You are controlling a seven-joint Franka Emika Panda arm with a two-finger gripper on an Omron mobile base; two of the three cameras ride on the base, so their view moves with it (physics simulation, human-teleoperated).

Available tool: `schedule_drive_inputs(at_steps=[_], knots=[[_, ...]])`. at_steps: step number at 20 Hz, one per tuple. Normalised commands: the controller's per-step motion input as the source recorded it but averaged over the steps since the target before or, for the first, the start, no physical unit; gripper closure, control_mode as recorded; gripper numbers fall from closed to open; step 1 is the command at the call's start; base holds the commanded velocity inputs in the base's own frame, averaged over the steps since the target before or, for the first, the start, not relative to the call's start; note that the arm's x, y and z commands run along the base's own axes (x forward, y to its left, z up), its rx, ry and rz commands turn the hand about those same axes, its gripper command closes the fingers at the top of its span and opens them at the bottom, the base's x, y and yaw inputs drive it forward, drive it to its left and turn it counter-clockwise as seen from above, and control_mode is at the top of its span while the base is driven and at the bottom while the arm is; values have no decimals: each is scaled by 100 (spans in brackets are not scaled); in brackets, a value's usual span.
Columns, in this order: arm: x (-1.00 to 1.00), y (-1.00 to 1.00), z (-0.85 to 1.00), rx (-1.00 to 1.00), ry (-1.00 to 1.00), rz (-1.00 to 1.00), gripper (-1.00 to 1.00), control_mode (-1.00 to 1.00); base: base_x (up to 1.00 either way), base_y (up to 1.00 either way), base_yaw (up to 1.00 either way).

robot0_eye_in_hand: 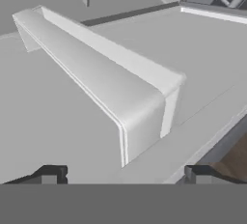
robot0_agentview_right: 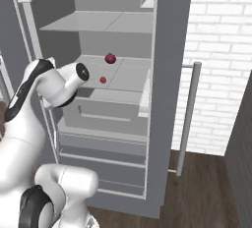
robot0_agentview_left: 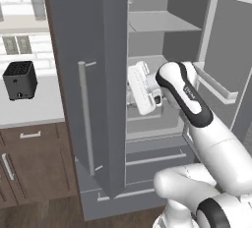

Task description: Take the strawberry from the fridge and place it on top of the pancake, located on the dining counter.

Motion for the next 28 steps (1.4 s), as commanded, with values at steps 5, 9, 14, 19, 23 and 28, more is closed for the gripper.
schedule_drive_inputs(at_steps=[5,9,14,19,23,28], knots=[[-14,71,-5,0,0,2,-100,-100,0,0,0],[-11,67,-2,-1,0,0,-100,-100,0,0,0],[-5,52,0,0,0,0,-100,-100,0,0,0],[0,51,0,-1,0,0,-100,-100,0,0,0],[-4,25,0,0,0,-1,-100,-100,0,0,0],[-24,-5,11,0,0,-3,-100,-100,0,0,0]])
